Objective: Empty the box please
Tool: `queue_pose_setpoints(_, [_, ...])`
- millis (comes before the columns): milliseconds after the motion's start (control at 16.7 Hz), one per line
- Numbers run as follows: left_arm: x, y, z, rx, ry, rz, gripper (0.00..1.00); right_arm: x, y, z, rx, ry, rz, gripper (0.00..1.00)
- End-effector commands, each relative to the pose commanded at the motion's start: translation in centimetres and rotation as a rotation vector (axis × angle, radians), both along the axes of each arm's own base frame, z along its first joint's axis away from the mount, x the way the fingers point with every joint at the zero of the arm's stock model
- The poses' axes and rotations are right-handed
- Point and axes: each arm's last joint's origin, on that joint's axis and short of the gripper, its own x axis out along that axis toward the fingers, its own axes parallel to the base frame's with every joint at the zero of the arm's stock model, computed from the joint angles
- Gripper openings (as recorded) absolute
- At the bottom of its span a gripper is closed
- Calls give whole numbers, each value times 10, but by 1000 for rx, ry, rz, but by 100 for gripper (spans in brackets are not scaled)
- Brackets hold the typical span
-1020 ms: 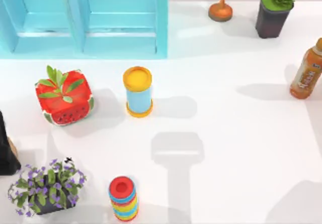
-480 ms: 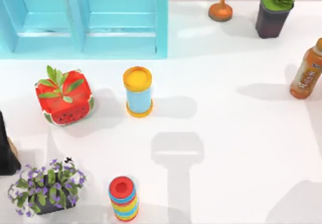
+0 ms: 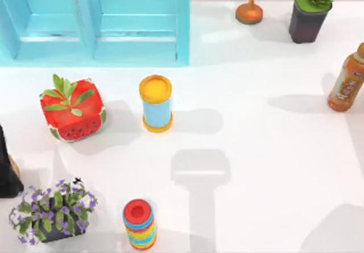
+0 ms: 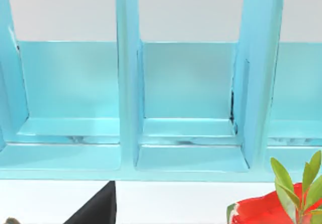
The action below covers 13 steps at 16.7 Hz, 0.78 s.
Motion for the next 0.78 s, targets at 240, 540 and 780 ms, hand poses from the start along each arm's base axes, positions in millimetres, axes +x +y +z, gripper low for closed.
queue_pose_setpoints(240, [0, 0, 0, 0, 0, 0, 100, 3, -3, 10, -3, -5, -3, 0])
queue_pose_setpoints(540, [0, 0, 0, 0, 0, 0, 100, 7, -6, 68, 9, 16, -1, 0])
queue_pose_setpoints(780, [0, 0, 0, 0, 0, 0, 100, 2, -2, 118, 6, 12, -1, 0])
